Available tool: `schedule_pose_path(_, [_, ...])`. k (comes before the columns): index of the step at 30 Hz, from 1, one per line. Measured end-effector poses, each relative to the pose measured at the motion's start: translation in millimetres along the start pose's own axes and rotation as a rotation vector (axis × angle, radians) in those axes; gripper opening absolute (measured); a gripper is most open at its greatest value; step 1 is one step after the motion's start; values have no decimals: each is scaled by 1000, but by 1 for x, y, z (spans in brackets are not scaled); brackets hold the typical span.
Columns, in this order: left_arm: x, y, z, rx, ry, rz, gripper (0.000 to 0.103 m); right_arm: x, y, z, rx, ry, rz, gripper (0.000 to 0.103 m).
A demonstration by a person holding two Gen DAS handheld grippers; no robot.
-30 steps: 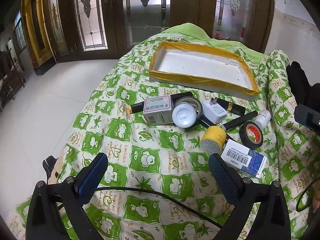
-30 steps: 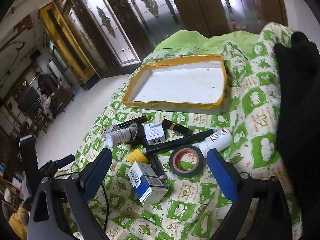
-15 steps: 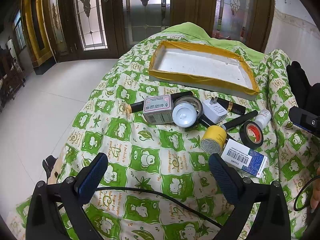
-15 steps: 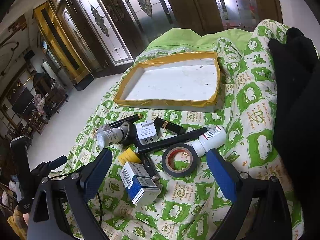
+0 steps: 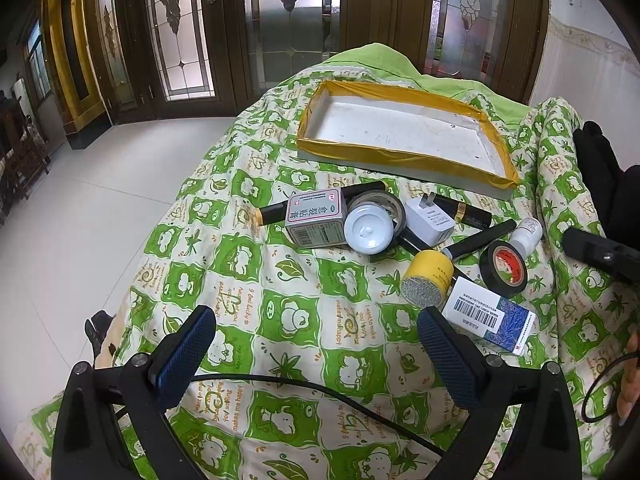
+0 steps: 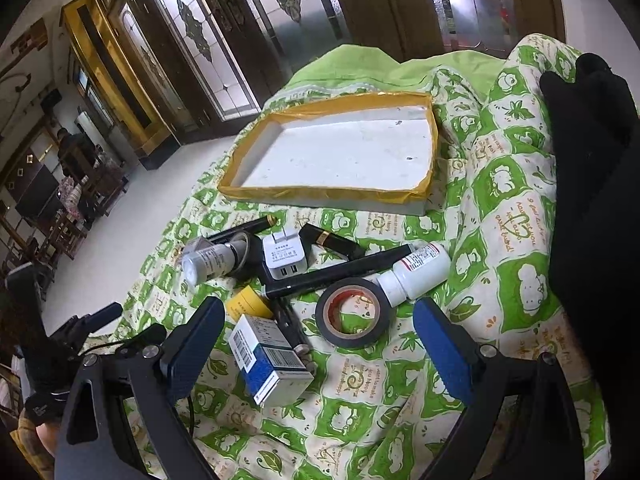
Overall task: Organize rigid objects
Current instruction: 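Move both tools over the cluster of objects beside the tray, then grasp the blue-and-white box with left tool while right tool grasps red-cored black tape roll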
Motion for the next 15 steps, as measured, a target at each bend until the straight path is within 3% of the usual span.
schedule_pose_path(4, [-2, 0, -1, -5, -3, 5, 102, -33, 8, -14, -53, -12, 131, 91])
schedule_pose_path(13, [-4, 1, -5, -22, -8, 19, 102, -84, 2, -23, 10, -253, 309, 90])
schedule_pose_path(14, [-4, 1, -5, -22, -7, 21, 102, -88, 1, -24, 12, -258, 317, 89])
schedule_pose_path(15, [-4, 0, -5, -23, -6, 23, 102, -89, 0, -24, 13, -256, 319, 79])
Point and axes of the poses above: each gripper's, at about its wrist camera, not at the fingertips, and x roughly against the way its jaws point, z to its left, y to its top, the point moved 2 cm from there along -x, roughly the way its jaws point, and after that the axes turned 13 degrees about y, right-handed, at the moved point
